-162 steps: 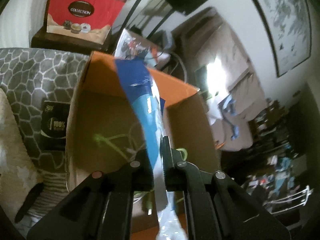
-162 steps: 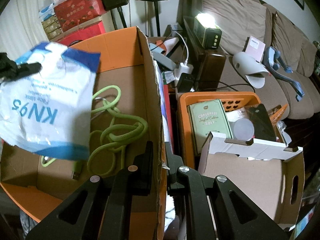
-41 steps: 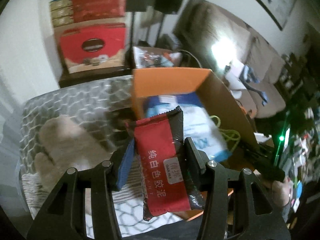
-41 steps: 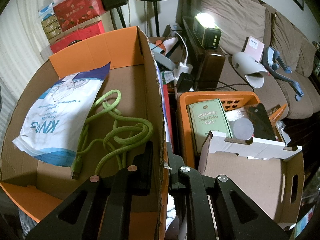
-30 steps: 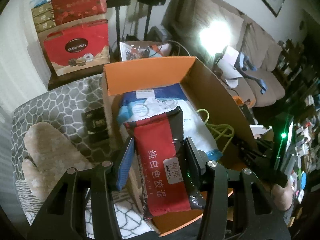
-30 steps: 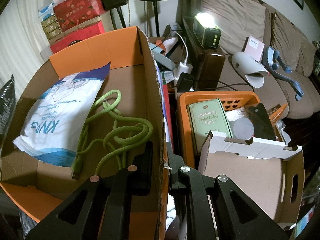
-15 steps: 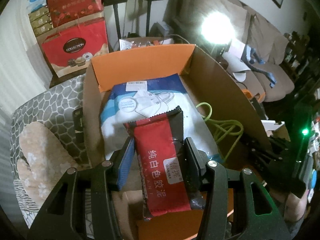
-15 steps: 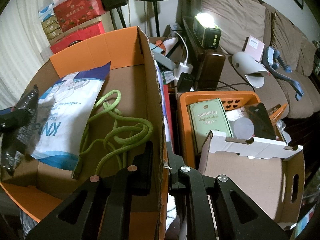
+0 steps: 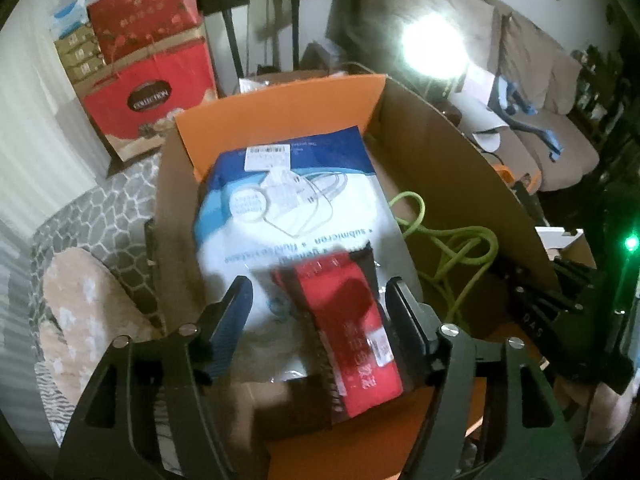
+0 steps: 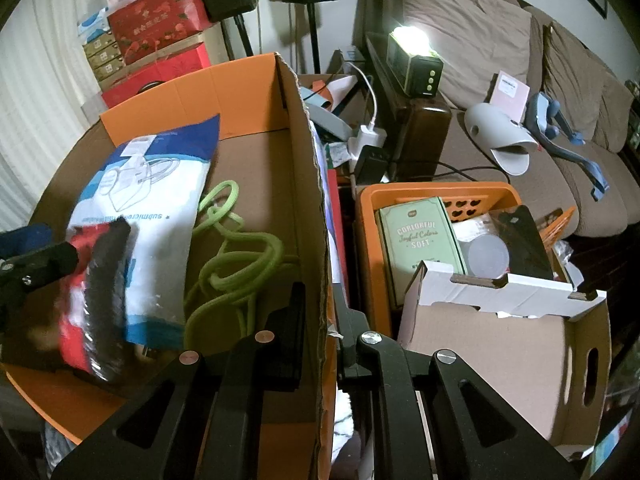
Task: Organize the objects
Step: 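Lift the red snack bag into the cardboard box and release it, then move the left tool to the small black box and grasp it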
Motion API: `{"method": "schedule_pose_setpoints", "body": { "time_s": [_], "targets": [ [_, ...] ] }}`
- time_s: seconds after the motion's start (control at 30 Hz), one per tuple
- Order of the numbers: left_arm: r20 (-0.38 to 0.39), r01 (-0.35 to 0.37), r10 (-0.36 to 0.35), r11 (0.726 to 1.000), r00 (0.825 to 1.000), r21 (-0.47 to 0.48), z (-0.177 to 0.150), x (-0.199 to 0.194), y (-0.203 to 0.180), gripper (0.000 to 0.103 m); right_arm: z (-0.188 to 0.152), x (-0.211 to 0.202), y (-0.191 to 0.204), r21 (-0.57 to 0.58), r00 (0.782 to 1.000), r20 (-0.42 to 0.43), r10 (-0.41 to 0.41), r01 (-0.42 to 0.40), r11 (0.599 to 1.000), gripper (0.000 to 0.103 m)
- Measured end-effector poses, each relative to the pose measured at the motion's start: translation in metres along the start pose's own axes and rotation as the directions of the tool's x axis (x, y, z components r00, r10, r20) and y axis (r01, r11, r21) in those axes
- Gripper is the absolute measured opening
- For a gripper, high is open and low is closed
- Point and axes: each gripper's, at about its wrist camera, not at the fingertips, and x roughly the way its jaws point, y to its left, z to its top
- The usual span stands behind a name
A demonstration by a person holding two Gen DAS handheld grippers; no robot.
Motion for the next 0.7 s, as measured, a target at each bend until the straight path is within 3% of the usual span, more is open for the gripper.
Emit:
{"method": "schedule_pose_setpoints", "body": {
  "time_s": [0.47, 0.7],
  "targets": [
    [0.088, -0.031, 0.037, 0.997, 0.995, -0.066, 0.009, -0.032, 0.038, 0.091, 0.0, 0.0, -0.001, 0.0, 1.0, 0.0, 0.0, 0.0, 1.0, 0.012],
    [0.098, 0.004, 0.011, 0.989, 0.995, -0.147, 0.012, -0.041, 0.073, 0.094, 0.0, 0.0, -0.001, 0.0, 1.0, 0.0, 0.0, 0.0, 1.0, 0.012]
  ]
}}
